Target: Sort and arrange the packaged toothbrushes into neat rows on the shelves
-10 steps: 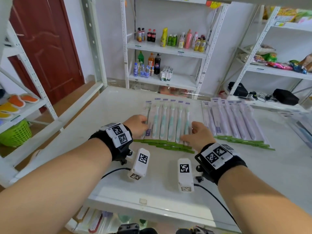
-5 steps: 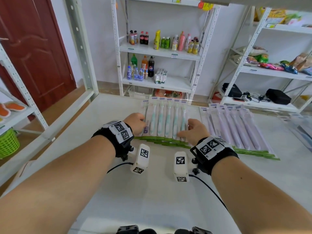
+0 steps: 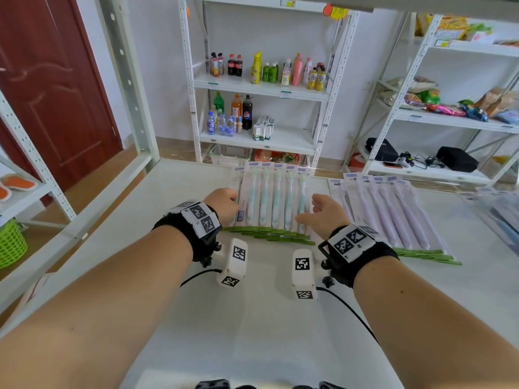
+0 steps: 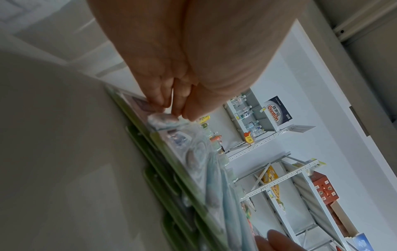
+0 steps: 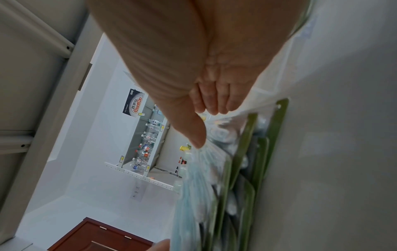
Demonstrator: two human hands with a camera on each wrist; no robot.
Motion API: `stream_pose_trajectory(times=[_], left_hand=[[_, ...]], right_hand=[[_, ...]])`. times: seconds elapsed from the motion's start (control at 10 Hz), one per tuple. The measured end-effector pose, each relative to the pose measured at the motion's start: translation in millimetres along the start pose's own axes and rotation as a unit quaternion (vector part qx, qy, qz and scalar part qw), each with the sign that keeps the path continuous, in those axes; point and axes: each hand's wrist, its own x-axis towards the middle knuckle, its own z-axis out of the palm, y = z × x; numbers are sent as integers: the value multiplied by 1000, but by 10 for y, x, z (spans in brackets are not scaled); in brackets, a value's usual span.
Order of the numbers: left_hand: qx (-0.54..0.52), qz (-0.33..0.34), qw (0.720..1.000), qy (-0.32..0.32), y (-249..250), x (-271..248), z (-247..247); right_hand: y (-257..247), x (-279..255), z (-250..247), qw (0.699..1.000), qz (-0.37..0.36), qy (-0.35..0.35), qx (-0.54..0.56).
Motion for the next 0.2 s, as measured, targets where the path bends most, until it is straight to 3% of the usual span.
stream_pose_trajectory(times=[0.2], left_hand=[[-5,-23,1000,6,-52,-16,-95]], right_hand=[[-128,-138,-167,994,-48,14,97]])
